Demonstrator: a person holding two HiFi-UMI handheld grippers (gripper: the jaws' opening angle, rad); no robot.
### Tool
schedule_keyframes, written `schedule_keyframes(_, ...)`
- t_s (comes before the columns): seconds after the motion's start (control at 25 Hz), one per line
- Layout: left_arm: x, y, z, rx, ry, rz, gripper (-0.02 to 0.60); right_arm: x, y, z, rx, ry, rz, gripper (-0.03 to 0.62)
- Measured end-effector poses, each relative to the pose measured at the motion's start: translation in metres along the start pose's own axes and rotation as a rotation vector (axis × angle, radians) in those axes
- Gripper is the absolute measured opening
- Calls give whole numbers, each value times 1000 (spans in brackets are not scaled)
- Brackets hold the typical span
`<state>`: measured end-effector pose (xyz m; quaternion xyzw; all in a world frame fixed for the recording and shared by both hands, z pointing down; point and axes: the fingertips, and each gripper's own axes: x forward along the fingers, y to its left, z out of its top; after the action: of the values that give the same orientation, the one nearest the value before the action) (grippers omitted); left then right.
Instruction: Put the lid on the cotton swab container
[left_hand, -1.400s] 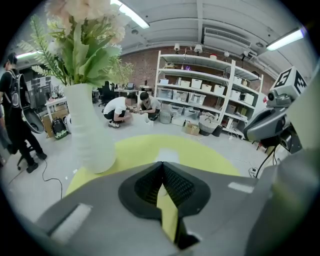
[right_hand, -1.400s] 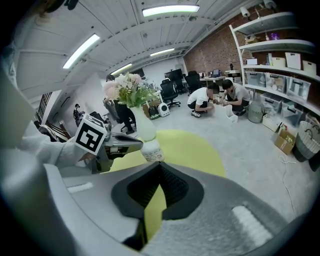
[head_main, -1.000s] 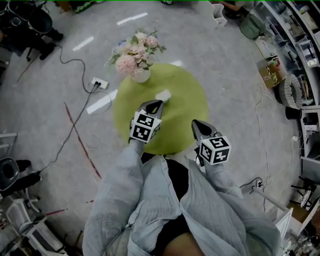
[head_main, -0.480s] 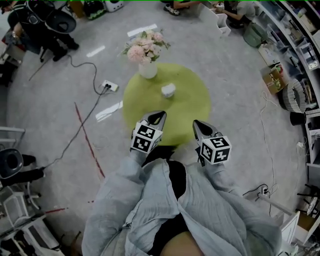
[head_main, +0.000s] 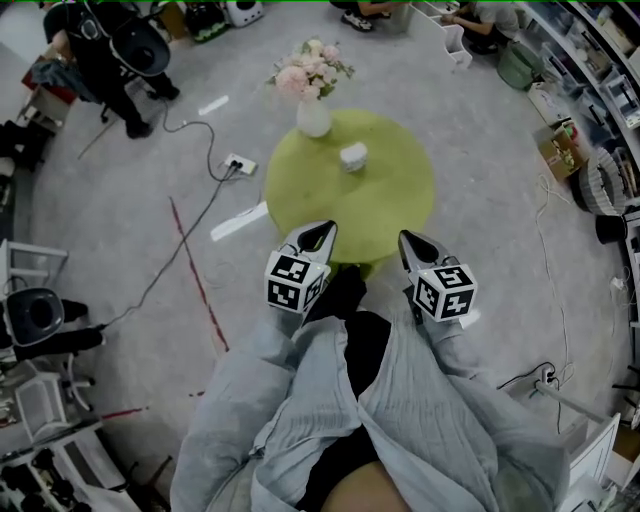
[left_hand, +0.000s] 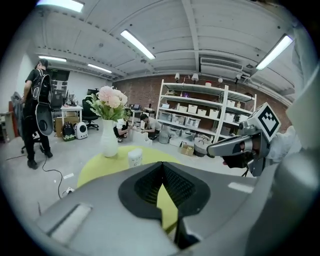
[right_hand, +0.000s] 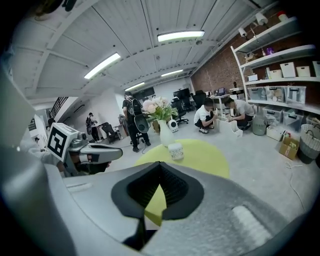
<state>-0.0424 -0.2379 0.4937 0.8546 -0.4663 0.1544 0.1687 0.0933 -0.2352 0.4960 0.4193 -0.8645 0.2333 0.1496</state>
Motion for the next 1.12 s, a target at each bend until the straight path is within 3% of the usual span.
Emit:
schedule_keyframes(0.4, -52, -27, 4, -79, -110, 10, 17, -35, 23, -16, -39, -44, 32, 2)
schedule_keyframes(1.12, -42, -31, -4, -83, -102, -6, 17, -45, 11, -8, -58, -97, 8, 2)
